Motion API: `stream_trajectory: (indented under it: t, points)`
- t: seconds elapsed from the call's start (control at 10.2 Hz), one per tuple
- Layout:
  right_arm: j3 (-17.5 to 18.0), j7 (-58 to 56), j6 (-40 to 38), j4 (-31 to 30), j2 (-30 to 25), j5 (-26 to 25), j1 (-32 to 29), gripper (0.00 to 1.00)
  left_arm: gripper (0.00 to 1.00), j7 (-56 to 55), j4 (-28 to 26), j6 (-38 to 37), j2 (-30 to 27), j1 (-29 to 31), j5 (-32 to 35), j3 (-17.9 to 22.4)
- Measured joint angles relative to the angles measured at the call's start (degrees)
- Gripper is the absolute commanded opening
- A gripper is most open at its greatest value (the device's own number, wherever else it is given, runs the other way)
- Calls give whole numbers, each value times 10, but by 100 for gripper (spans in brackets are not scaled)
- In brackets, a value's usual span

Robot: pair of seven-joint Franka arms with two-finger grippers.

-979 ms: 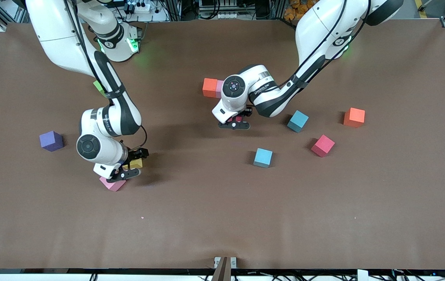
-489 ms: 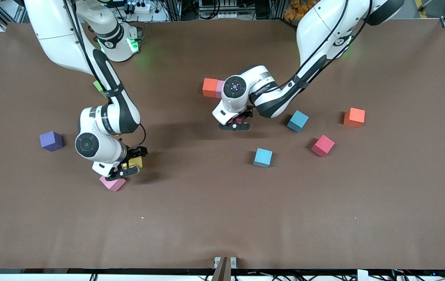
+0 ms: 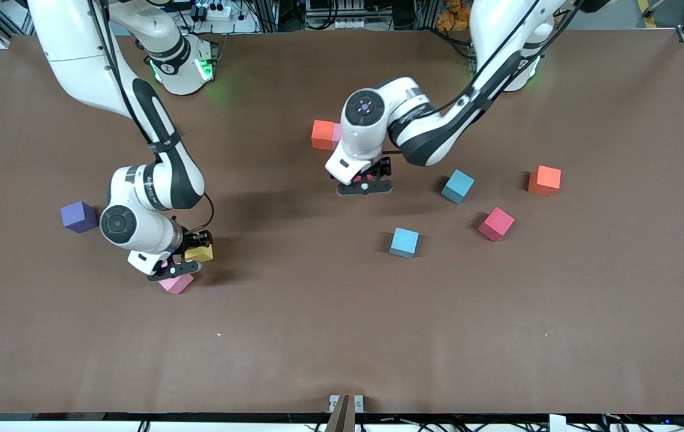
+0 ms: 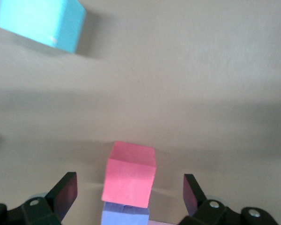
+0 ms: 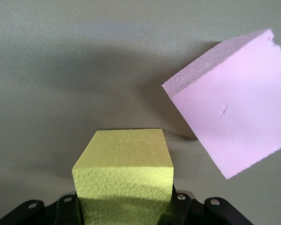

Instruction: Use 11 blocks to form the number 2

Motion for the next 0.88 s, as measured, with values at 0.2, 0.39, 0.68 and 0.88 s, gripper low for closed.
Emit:
stream_trajectory:
  t: [0.2, 0.39, 0.68, 0.88]
  points:
    - [5, -2, 0, 1, -9, 0, 8, 21, 100, 0, 0, -29, -47, 32, -20, 0]
    - [9, -3, 0, 4, -20, 0, 44, 22, 100, 2, -1, -79, -84, 69, -28, 1]
    - [11, -9, 0, 4, -40, 0, 109, 22, 100, 42, -24, -120, -111, 123, -28, 23]
    - [12, -47, 0, 5, -46, 0, 133, 22, 100, 142, -59, -118, -129, 133, -28, 85]
